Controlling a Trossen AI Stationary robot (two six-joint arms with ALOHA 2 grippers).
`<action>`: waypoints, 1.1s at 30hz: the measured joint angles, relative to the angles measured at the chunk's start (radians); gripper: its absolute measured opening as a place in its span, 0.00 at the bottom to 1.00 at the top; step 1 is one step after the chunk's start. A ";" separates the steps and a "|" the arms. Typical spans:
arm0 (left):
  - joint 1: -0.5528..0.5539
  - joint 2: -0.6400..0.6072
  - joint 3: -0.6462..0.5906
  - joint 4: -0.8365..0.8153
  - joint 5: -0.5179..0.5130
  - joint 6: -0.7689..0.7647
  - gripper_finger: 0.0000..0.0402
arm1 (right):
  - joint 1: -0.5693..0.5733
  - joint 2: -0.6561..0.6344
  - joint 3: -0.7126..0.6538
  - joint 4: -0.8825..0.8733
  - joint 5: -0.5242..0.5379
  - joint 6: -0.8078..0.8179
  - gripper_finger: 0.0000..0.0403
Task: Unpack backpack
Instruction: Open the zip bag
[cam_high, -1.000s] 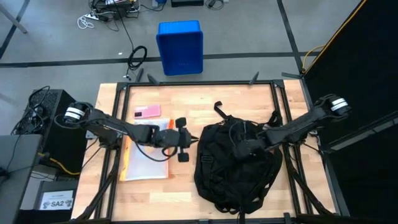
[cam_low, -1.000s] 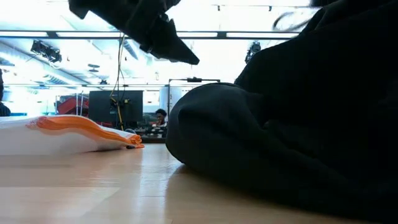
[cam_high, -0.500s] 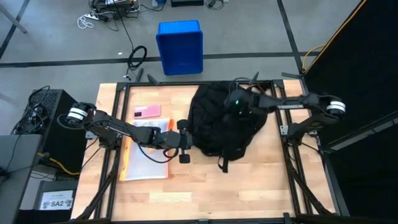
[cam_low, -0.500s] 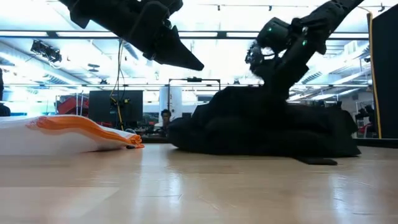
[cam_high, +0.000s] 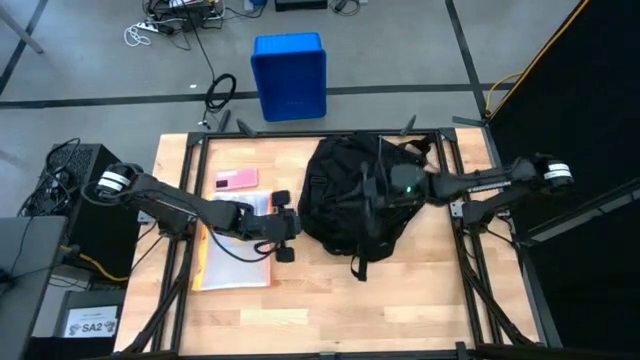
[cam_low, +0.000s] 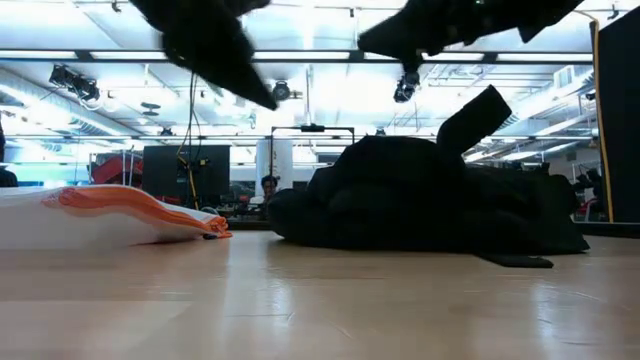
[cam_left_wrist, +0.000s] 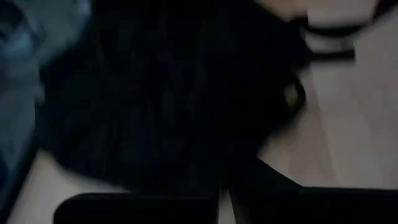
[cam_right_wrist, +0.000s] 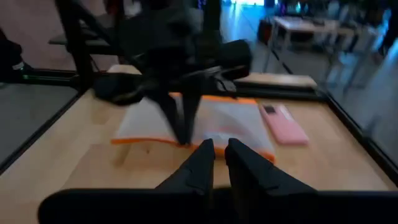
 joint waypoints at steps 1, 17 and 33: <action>-0.015 -0.002 0.036 -0.124 0.005 -0.060 0.00 | 0.020 0.039 -0.001 0.045 0.012 -0.014 0.06; -0.433 0.023 0.216 -0.668 -0.047 -0.648 0.00 | 0.072 0.690 0.394 0.114 0.048 -0.329 0.34; -0.557 0.066 0.210 -0.552 -0.133 -0.780 0.00 | -0.027 1.080 0.863 -0.095 0.264 -0.573 0.67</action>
